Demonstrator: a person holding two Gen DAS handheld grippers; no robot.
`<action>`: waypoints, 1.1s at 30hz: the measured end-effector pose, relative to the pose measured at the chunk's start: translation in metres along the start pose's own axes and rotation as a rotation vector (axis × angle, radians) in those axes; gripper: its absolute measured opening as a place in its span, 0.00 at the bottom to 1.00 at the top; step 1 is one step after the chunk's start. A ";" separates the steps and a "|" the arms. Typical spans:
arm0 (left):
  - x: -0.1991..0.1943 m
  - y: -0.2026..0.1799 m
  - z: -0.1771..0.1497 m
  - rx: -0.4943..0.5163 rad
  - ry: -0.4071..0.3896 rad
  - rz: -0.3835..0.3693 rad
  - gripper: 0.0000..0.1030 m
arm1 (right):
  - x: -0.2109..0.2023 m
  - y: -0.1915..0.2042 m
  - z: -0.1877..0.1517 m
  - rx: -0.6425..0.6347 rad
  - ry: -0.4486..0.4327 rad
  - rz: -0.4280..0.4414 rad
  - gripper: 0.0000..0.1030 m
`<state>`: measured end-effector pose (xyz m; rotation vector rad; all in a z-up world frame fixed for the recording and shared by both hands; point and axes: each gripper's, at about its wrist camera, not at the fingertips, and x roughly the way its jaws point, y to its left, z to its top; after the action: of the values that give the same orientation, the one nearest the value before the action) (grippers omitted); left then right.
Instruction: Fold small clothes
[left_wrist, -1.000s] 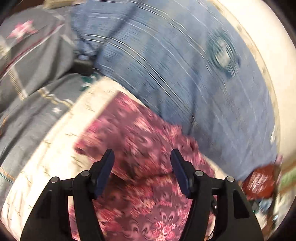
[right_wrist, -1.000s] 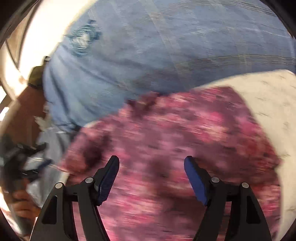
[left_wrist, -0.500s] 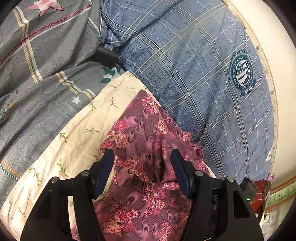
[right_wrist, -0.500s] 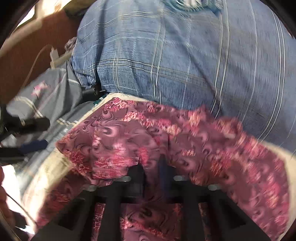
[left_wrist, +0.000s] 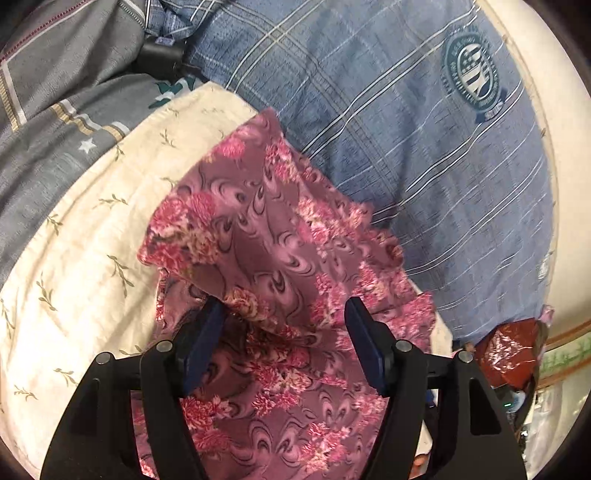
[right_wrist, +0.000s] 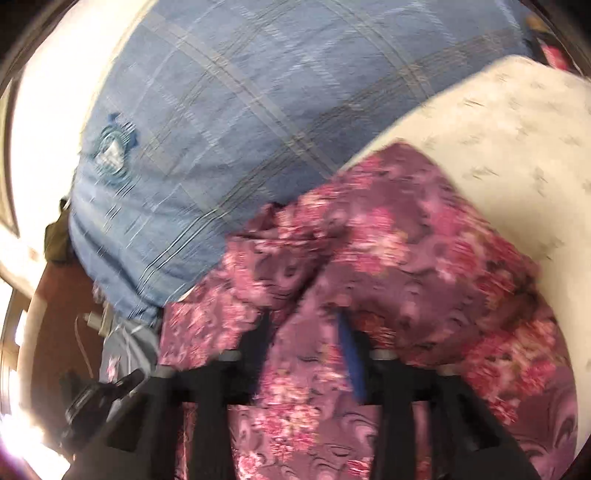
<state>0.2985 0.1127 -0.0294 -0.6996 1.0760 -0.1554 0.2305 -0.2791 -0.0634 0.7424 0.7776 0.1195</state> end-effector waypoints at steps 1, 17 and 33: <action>0.003 0.001 0.000 -0.006 0.007 0.005 0.65 | 0.003 0.005 0.003 -0.022 -0.005 0.012 0.54; 0.015 0.015 0.007 -0.044 0.018 0.020 0.65 | 0.046 0.061 0.057 -0.209 -0.043 -0.044 0.62; 0.016 0.018 0.007 -0.058 0.026 0.010 0.65 | -0.030 -0.005 0.001 -0.080 0.100 0.056 0.63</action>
<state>0.3083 0.1221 -0.0502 -0.7460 1.1126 -0.1258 0.2091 -0.2938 -0.0483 0.6864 0.8421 0.2386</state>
